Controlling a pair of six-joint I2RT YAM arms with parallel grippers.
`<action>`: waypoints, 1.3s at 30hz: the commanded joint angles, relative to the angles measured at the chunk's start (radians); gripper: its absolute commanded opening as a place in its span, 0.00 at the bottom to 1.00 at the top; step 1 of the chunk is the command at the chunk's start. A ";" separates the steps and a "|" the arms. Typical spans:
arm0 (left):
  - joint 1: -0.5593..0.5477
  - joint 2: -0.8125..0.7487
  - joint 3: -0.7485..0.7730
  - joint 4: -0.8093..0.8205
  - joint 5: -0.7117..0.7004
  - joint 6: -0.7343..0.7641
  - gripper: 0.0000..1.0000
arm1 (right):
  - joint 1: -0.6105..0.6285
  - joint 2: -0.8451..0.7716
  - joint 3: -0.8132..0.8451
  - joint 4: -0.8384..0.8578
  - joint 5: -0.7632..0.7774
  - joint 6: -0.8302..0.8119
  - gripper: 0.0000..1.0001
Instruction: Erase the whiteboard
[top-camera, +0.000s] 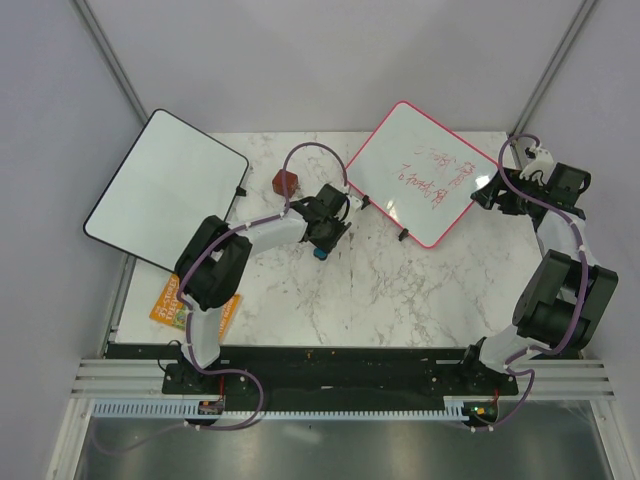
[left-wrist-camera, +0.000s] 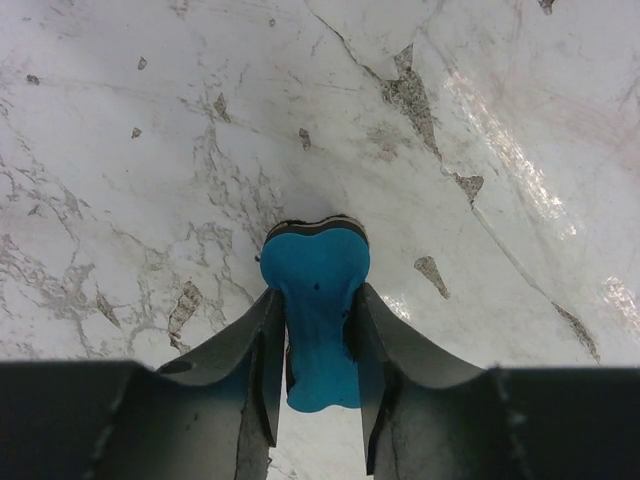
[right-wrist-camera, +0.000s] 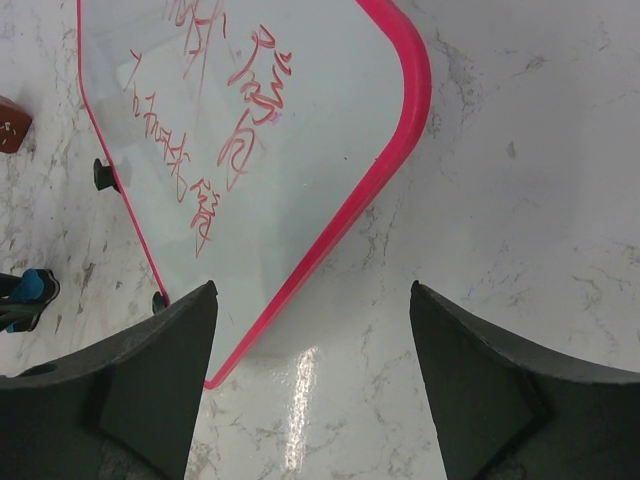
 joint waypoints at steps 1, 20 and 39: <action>-0.004 0.015 0.014 0.017 -0.029 0.018 0.32 | -0.005 0.003 -0.003 0.036 -0.046 -0.008 0.83; -0.004 -0.073 0.074 -0.015 -0.081 0.017 0.02 | -0.016 0.178 0.130 0.134 -0.104 0.085 0.75; -0.004 -0.035 0.137 -0.045 -0.089 -0.017 0.02 | -0.045 0.385 0.298 0.437 -0.295 0.406 0.72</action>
